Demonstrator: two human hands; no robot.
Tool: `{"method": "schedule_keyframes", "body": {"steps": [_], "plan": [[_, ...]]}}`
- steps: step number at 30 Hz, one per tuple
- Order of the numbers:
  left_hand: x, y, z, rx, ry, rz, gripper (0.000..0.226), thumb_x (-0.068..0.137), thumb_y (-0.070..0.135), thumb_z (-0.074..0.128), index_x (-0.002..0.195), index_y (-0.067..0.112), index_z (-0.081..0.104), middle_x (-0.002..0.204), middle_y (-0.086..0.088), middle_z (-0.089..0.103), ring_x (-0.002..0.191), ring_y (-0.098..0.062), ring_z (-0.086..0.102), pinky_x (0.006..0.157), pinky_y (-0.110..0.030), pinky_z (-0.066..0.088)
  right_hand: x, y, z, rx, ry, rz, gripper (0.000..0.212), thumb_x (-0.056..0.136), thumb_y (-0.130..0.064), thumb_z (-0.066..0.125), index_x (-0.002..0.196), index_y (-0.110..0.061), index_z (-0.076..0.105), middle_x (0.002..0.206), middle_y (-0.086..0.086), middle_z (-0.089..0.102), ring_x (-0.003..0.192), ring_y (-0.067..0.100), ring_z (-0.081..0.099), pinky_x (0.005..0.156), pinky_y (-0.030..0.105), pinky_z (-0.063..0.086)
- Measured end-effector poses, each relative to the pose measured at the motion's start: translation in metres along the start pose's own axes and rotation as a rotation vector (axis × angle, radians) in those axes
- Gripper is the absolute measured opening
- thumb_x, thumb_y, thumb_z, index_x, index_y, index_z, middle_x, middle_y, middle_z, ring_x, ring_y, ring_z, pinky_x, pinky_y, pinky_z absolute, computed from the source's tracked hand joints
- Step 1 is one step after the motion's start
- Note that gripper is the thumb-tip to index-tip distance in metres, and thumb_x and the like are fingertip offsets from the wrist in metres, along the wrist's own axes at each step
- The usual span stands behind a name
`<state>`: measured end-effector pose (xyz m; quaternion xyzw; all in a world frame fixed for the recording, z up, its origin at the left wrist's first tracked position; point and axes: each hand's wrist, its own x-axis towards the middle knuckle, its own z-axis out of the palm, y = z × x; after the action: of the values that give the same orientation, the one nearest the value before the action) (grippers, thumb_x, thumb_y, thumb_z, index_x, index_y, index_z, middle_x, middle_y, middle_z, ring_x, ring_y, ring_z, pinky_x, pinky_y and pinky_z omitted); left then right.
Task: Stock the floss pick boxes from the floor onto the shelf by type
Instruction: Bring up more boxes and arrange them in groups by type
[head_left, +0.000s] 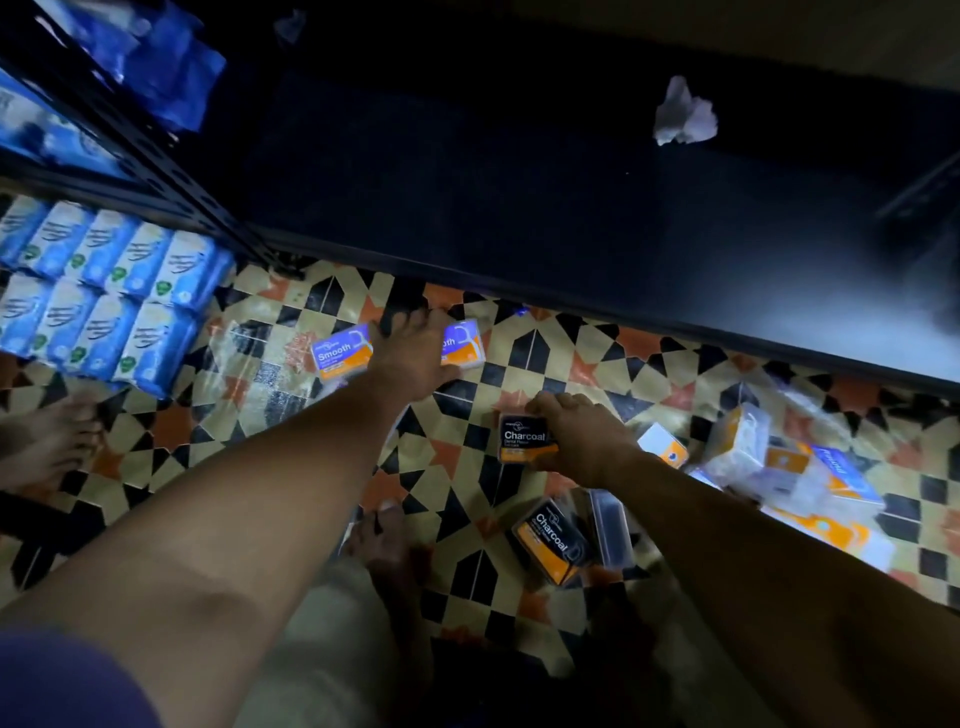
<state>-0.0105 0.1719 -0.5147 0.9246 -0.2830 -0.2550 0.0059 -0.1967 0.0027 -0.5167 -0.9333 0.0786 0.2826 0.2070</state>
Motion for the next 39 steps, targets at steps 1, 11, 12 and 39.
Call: {"method": "schedule_keyframes", "body": {"steps": [1, 11, 12, 39], "plan": [[-0.002, 0.001, 0.001, -0.027, 0.002, 0.004, 0.076, 0.078, 0.046, 0.078, 0.136, 0.02, 0.036, 0.139, -0.012, 0.047, 0.131, -0.036, 0.04, 0.112, -0.062, 0.02, 0.0, -0.001, 0.0, 0.024, 0.005, 0.008, 0.073, 0.079, -0.044, 0.077, 0.135, -0.024, 0.035, 0.134, 0.007, 0.053, 0.121, 0.027, 0.051, 0.098, 0.042, 0.044], [-0.017, 0.008, 0.001, -0.054, 0.034, 0.043, 0.077, 0.073, 0.039, 0.082, 0.134, 0.021, 0.039, 0.129, -0.011, 0.055, 0.119, -0.034, 0.052, 0.104, -0.052, 0.039, -0.011, 0.003, -0.005, 0.079, 0.123, 0.112, 0.063, 0.086, -0.042, 0.07, 0.136, -0.026, 0.035, 0.133, 0.006, 0.051, 0.114, 0.025, 0.057, 0.089, 0.04, 0.052], [-0.019, 0.01, -0.002, -0.043, 0.039, 0.04, 0.075, 0.074, 0.04, 0.081, 0.133, 0.021, 0.039, 0.126, -0.012, 0.058, 0.117, -0.035, 0.053, 0.101, -0.05, 0.041, -0.012, 0.003, -0.007, 0.084, 0.137, 0.116, 0.062, 0.087, -0.044, 0.069, 0.135, -0.025, 0.035, 0.133, 0.007, 0.051, 0.114, 0.026, 0.057, 0.088, 0.04, 0.052], [-0.17, 0.049, -0.138, -0.266, 0.407, 0.107, 0.057, 0.087, 0.024, 0.062, 0.137, 0.033, 0.035, 0.118, -0.002, 0.056, 0.112, -0.028, 0.048, 0.088, -0.042, 0.046, -0.126, -0.072, -0.128, 0.566, 0.623, 0.082, 0.057, 0.09, -0.016, 0.062, 0.139, -0.034, 0.04, 0.124, 0.003, 0.049, 0.101, 0.02, 0.053, 0.081, 0.031, 0.044]]}}
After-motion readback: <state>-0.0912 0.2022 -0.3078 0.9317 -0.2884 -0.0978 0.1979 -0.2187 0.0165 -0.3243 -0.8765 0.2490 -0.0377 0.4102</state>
